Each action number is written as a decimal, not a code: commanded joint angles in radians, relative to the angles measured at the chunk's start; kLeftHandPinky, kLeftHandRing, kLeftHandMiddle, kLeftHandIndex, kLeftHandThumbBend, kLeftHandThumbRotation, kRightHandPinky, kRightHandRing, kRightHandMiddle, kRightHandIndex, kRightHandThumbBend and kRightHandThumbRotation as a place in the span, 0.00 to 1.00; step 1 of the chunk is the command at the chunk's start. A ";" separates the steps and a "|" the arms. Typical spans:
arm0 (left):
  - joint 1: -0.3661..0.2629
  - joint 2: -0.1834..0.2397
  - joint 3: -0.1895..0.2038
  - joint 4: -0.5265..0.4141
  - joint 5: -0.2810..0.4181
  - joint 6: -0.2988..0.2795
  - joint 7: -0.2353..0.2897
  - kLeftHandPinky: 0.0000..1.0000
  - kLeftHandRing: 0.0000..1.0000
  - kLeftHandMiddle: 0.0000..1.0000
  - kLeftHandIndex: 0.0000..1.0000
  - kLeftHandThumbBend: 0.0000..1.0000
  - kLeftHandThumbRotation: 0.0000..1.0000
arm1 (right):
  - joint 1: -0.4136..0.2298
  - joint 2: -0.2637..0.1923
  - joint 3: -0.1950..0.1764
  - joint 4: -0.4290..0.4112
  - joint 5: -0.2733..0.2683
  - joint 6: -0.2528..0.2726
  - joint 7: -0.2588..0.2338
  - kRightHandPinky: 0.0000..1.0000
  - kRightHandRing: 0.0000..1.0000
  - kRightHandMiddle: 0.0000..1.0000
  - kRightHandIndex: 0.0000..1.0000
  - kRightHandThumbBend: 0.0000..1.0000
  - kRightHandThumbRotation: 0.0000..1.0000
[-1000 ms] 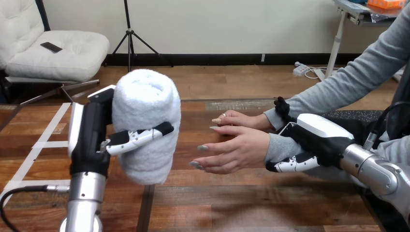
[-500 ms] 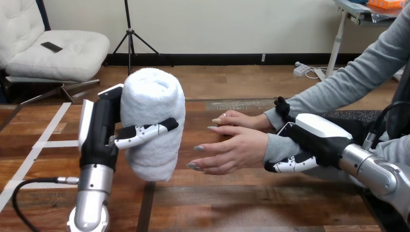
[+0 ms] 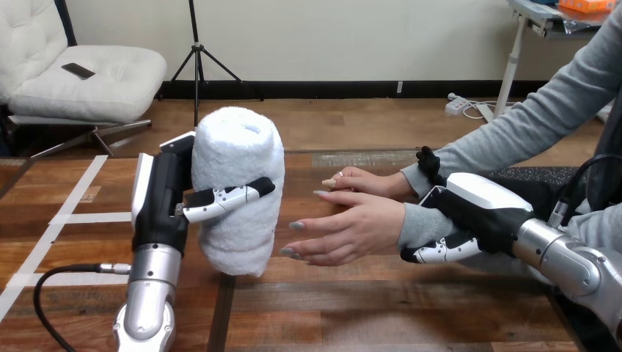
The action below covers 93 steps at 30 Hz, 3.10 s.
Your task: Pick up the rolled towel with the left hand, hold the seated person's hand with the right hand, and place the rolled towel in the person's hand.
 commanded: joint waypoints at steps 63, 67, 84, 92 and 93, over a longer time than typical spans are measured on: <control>-0.284 -0.092 -0.003 0.208 -0.026 -0.102 0.058 0.34 0.36 0.40 0.41 0.57 0.00 | -0.122 0.041 -0.041 -0.013 0.038 0.015 -0.007 0.15 0.18 0.23 0.23 0.58 0.40; -0.288 -0.104 0.000 0.205 -0.037 -0.098 0.045 0.34 0.36 0.40 0.41 0.57 0.00 | -0.128 0.046 -0.041 -0.010 0.037 0.018 -0.009 0.15 0.18 0.23 0.22 0.59 0.40; -0.291 -0.142 -0.007 0.204 -0.054 -0.089 0.016 0.35 0.37 0.41 0.41 0.57 0.00 | -0.151 0.056 -0.034 -0.016 0.025 0.037 -0.018 0.14 0.18 0.22 0.22 0.60 0.42; -0.289 -0.153 -0.016 0.204 -0.042 -0.090 0.023 0.35 0.37 0.41 0.41 0.59 0.00 | -0.158 0.059 -0.034 -0.021 0.023 0.046 -0.018 0.15 0.18 0.22 0.22 0.59 0.41; -0.289 -0.154 -0.017 0.204 -0.040 -0.090 0.024 0.35 0.37 0.41 0.41 0.59 0.00 | -0.159 0.059 -0.034 -0.022 0.023 0.047 -0.017 0.15 0.18 0.22 0.22 0.59 0.41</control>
